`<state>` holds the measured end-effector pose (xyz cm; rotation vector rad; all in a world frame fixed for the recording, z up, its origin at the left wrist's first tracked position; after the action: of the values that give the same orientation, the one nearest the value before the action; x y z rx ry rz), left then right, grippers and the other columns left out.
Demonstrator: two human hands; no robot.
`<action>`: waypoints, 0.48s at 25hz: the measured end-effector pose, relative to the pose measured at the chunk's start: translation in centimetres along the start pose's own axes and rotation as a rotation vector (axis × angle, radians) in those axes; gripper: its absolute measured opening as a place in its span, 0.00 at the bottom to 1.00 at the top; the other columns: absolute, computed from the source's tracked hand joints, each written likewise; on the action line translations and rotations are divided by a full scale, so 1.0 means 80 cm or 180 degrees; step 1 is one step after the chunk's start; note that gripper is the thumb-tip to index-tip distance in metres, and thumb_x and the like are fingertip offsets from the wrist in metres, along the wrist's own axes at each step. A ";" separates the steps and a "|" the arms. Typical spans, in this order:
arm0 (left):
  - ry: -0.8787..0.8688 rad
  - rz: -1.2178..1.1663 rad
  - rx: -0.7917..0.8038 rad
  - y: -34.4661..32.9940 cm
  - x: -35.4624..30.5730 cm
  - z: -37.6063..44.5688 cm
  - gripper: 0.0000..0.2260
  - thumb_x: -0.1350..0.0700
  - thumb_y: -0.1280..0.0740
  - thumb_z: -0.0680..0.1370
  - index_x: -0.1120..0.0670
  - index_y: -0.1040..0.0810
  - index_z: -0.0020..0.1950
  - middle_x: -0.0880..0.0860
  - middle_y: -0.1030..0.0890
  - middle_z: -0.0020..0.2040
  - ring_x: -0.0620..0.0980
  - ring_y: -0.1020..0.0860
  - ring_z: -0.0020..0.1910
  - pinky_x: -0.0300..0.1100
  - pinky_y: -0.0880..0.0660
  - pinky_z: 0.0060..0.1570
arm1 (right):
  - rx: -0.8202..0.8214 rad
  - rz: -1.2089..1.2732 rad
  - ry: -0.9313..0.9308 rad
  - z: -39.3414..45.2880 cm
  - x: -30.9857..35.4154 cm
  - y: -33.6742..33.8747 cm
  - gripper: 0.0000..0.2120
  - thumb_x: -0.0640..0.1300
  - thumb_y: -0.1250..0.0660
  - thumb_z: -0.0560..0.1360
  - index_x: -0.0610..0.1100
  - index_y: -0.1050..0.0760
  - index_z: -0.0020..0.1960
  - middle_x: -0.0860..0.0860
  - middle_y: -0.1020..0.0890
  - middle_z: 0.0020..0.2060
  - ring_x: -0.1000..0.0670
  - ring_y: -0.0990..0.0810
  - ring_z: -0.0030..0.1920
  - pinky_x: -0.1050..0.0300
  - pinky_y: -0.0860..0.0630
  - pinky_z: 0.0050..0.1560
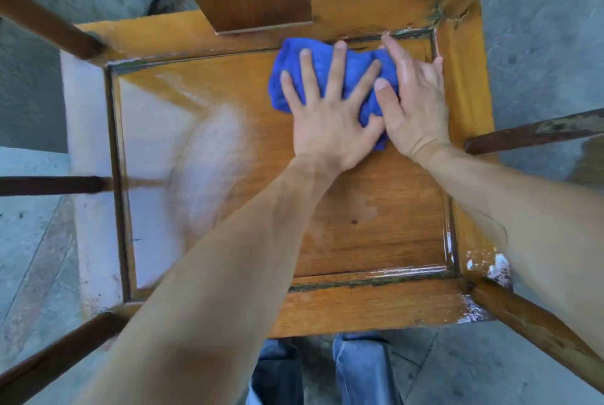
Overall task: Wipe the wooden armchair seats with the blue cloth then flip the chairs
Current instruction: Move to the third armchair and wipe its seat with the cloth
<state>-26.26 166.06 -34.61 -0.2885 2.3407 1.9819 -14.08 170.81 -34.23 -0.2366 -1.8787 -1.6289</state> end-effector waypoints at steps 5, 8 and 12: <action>-0.1042 0.0111 0.0004 -0.012 0.001 -0.141 0.30 0.38 0.43 0.75 0.35 0.40 0.77 0.53 0.47 0.82 0.72 0.53 0.79 0.74 0.54 0.71 | 0.0504 0.0154 -0.0299 0.007 0.005 0.003 0.25 0.60 0.52 0.80 0.57 0.31 0.73 0.55 0.37 0.79 0.49 0.47 0.80 0.45 0.63 0.78; -0.0576 0.0374 -0.0069 -0.012 0.108 -0.220 0.32 0.39 0.39 0.72 0.34 0.41 0.77 0.53 0.47 0.82 0.71 0.51 0.78 0.75 0.51 0.70 | 0.0647 -0.0082 -0.0274 0.000 0.011 0.001 0.23 0.59 0.50 0.81 0.58 0.34 0.75 0.55 0.42 0.80 0.50 0.51 0.81 0.43 0.65 0.78; 0.0732 0.0234 0.0042 -0.009 0.231 -0.317 0.32 0.39 0.44 0.74 0.35 0.45 0.79 0.53 0.50 0.83 0.70 0.55 0.79 0.76 0.51 0.70 | 0.0612 -0.0469 -0.0088 -0.002 0.013 -0.001 0.25 0.59 0.50 0.82 0.55 0.36 0.76 0.52 0.43 0.81 0.47 0.51 0.81 0.41 0.64 0.79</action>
<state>-42.36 139.14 -34.06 -0.4589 2.5340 2.0657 -14.91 170.33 -33.69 -0.0404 -2.1008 -1.5318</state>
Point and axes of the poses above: each hand's wrist, its own z-axis towards the middle knuckle, its own y-axis out of the back of the hand, x = y × z, the point moved 5 cm from there along z, towards the middle knuckle
